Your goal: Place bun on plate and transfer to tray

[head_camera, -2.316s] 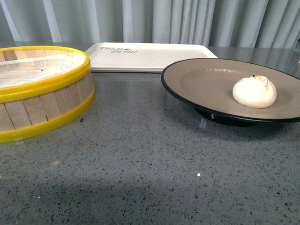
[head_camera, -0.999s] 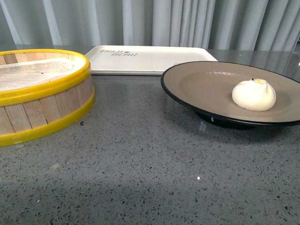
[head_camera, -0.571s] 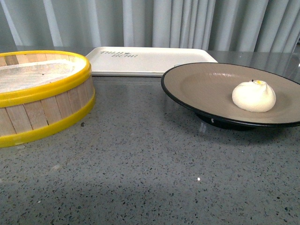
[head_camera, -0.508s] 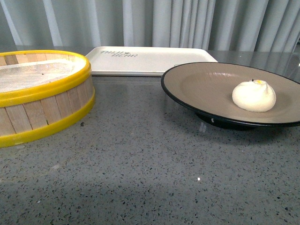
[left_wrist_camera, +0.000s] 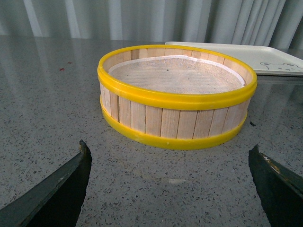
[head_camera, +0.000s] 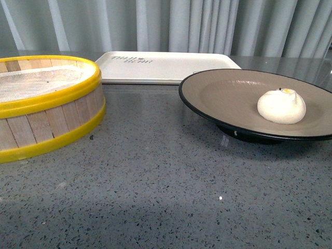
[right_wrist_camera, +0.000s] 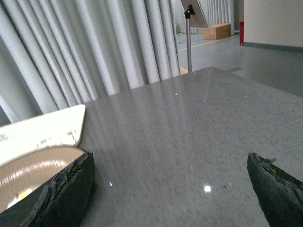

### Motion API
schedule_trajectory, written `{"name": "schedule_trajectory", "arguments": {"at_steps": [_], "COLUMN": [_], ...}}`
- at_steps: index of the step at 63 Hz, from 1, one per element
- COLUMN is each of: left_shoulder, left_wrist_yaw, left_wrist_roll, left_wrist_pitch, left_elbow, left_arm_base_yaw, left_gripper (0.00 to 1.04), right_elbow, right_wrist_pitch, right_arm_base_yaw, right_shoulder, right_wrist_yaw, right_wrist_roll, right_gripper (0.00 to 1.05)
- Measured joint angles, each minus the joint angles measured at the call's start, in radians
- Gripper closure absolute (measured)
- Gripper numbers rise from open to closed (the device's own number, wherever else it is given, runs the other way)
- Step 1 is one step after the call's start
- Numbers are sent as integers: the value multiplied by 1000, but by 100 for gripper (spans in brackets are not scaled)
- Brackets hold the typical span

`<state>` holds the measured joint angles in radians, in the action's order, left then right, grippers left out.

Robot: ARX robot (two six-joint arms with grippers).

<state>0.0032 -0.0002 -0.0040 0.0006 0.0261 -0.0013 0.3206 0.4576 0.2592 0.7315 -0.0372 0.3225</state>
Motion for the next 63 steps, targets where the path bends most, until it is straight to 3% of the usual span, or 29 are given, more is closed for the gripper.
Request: {"name": "schedule_trajectory", "arguments": {"at_steps": [4,9,22,33,53,63], "left_shoulder": [0,0,0,0,0,0], "left_wrist_yaw": [0,0,0,0,0,0], "left_wrist_roll": [0,0,0,0,0,0], "left_wrist_pitch": [0,0,0,0,0,0], "left_elbow": [0,0,0,0,0,0], "left_arm_base_yaw": [0,0,0,0,0,0], "left_gripper": [7,7,7,7,7,7], "right_elbow": [82,148,201,210,271,312], "right_wrist_pitch": [41,45,86,121,203,222], "right_arm_base_yaw": [29,1,-76,-122,-146,-171], "right_shoulder": [199,383,548,617,711,774], "right_wrist_yaw": [-83,-183,-287,-371,-436,-451], "right_wrist_roll": [163,378,654,794,930,992], "right_gripper": [8,8,8,8,8,31]}}
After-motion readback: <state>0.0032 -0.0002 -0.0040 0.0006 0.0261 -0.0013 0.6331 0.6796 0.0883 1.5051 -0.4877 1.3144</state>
